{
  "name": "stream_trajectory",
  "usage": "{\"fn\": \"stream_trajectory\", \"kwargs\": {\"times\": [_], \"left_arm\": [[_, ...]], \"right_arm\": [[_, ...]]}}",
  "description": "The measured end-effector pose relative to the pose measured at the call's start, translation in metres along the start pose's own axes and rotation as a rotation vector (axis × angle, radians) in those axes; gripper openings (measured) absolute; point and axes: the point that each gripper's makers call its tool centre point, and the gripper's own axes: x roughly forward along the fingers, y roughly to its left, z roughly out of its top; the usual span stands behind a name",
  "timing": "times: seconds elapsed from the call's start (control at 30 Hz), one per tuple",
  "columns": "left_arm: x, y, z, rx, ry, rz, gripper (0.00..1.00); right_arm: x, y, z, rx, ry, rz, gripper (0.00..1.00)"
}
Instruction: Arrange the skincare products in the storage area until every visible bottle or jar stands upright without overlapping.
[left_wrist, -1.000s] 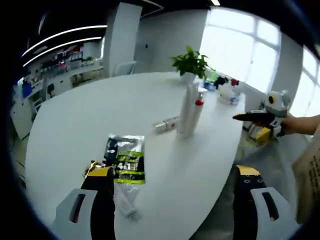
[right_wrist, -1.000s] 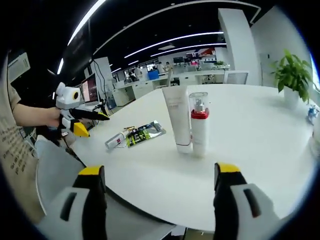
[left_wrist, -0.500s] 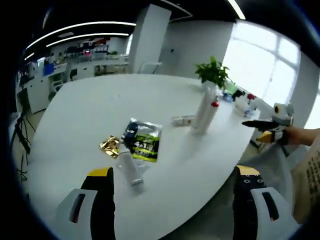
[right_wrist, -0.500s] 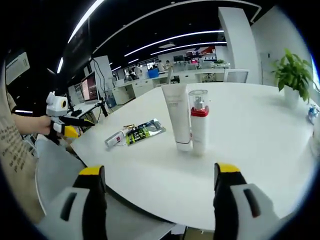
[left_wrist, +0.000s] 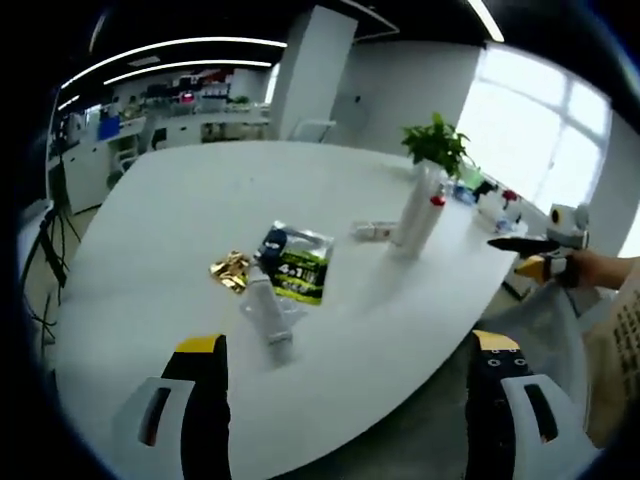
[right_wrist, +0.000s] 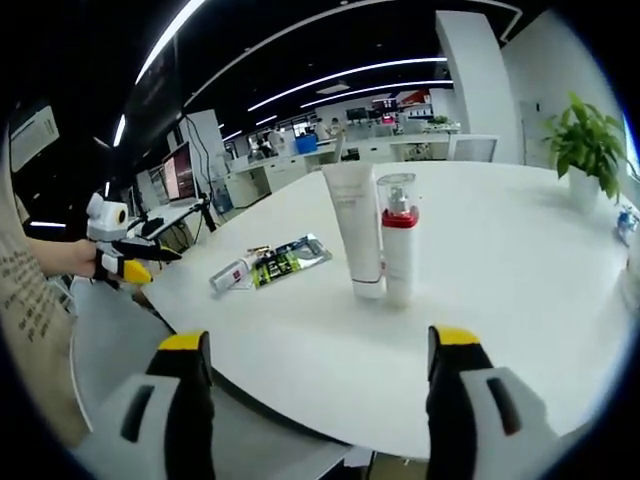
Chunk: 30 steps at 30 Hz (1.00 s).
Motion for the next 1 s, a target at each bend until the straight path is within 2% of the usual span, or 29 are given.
{"fn": "stream_trajectory", "kwargs": {"times": [0.3, 0.6, 0.83, 1.0], "left_arm": [[0.004, -0.002, 0.004, 0.013, 0.005, -0.009, 0.97], [0.014, 0.000, 0.016, 0.033, 0.010, -0.024, 0.97], [0.035, -0.004, 0.026, 0.073, 0.037, -0.065, 0.96], [0.058, -0.008, 0.043, 0.110, 0.049, -0.102, 0.95]], "right_arm": [[0.001, -0.002, -0.002, 0.004, 0.006, -0.002, 0.89], [0.002, -0.006, 0.000, 0.018, 0.001, -0.017, 0.89], [-0.002, -0.012, -0.001, 0.032, -0.009, -0.041, 0.89], [-0.006, -0.016, -0.004, 0.051, -0.013, -0.062, 0.88]]}}
